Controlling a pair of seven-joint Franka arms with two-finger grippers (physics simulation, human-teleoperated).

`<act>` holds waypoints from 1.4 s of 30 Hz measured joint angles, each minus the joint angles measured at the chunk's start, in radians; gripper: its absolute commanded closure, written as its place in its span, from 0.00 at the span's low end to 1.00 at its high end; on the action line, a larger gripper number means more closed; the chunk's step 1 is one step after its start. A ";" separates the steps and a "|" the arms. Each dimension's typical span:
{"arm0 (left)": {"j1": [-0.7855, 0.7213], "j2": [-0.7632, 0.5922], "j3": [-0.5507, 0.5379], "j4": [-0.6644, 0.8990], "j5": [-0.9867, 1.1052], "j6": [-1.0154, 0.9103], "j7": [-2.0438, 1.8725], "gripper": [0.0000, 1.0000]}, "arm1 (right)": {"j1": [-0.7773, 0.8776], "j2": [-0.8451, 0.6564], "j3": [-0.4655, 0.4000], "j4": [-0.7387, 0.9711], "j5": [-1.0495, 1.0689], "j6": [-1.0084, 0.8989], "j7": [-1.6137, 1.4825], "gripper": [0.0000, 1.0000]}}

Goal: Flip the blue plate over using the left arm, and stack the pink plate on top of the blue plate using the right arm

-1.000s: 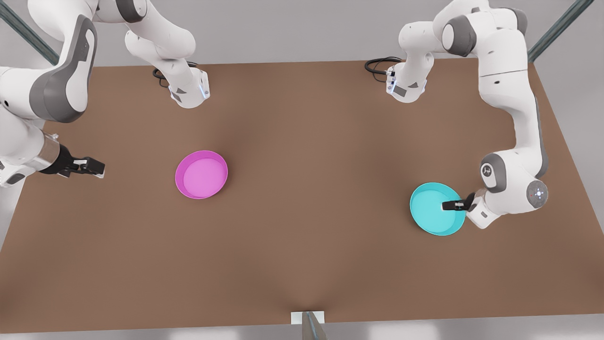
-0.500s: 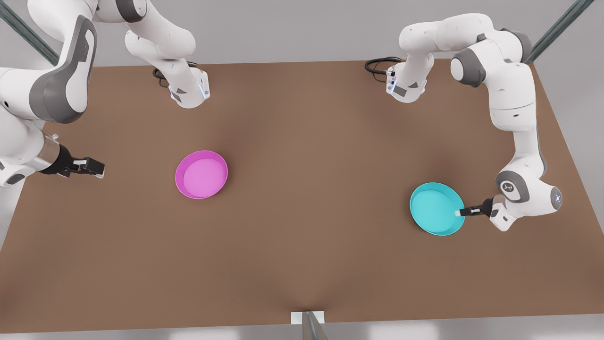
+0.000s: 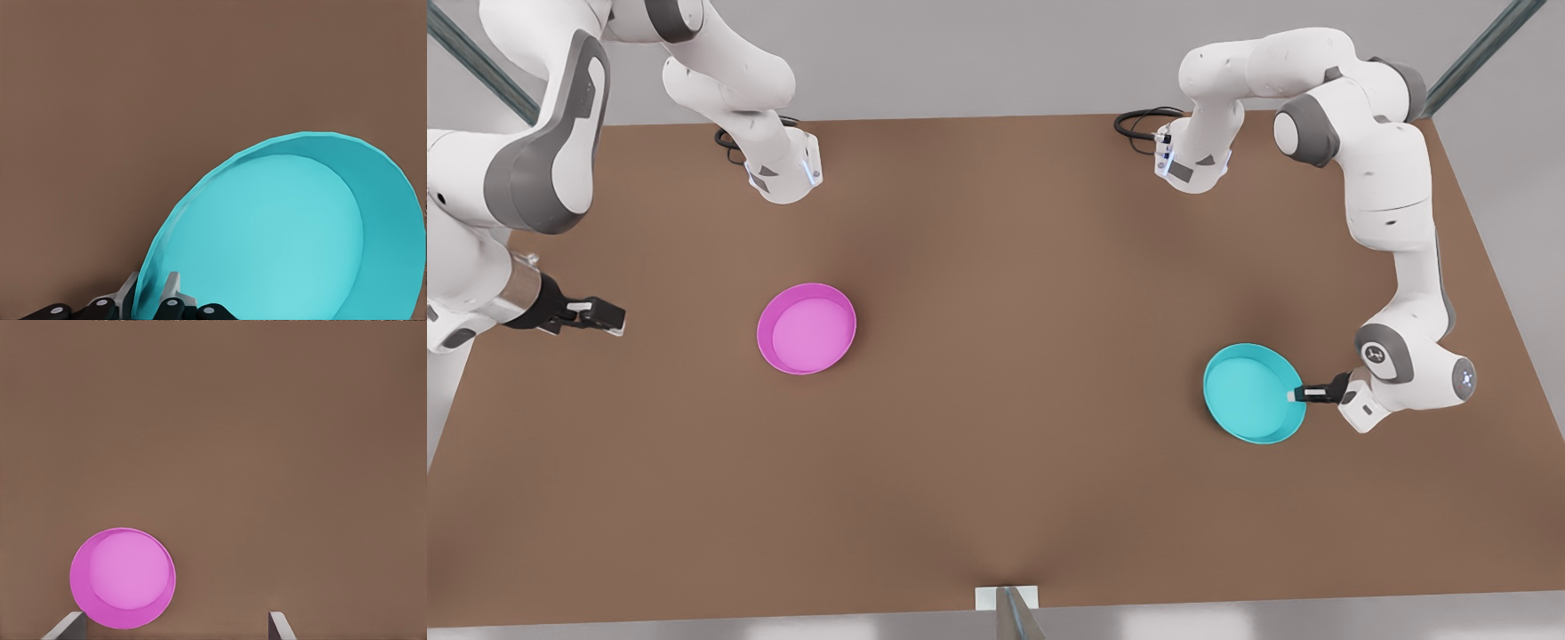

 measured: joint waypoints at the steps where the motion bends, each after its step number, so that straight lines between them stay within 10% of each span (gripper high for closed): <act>1: 0.000 0.000 -0.002 0.000 -0.001 0.000 0.000 0.65 | 0.000 0.000 -0.001 -0.001 0.000 0.000 0.000 0.00; 42: -0.017 -0.186 -0.078 0.005 -0.058 -0.139 -0.135 0.79 | -0.008 0.023 0.009 0.016 0.006 -0.012 -0.015 0.00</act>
